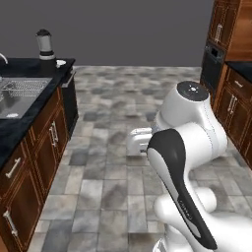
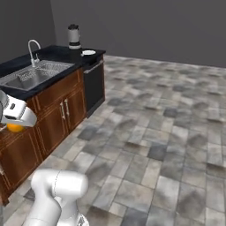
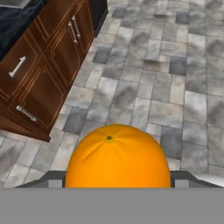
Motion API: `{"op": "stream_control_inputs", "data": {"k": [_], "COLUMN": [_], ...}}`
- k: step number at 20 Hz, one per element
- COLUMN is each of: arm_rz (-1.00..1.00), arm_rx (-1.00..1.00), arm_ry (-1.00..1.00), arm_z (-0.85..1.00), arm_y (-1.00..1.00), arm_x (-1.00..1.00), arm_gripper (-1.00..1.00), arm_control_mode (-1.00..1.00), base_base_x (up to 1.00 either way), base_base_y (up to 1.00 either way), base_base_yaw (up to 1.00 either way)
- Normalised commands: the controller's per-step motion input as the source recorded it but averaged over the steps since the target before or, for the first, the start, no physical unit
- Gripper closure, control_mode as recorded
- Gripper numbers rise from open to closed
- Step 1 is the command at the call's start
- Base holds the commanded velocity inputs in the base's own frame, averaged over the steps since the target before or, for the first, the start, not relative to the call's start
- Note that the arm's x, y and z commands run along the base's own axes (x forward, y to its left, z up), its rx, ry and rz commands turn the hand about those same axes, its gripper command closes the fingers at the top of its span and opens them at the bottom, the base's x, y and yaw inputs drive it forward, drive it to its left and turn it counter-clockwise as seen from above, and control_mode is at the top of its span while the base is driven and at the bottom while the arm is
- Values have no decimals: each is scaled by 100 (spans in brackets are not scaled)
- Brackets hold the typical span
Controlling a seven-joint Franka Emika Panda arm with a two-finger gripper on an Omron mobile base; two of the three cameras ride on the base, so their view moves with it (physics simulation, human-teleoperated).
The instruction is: Pick the mango and orange from the fridge and place them on the plate next to the blender to make a fruit smoothie.
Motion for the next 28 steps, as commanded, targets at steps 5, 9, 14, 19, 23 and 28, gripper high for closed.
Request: {"op": "stream_control_inputs", "data": {"k": [5,9,14,19,23,28], "arm_rz": [0,0,0,0,0,0], "arm_rx": [0,0,0,0,0,0], "arm_ry": [0,0,0,0,0,0], "arm_z": [0,0,0,0,0,0], "arm_y": [0,0,0,0,0,0], "arm_x": [0,0,0,0,0,0], "arm_gripper": [100,100,100,100,100,100], "arm_control_mode": [100,100,100,100,100,100], "base_base_x": [100,100,100,100,100,100], "base_base_y": [10,10,7,7,6,8], "base_base_yaw": [0,0,0,0,0,0]}}
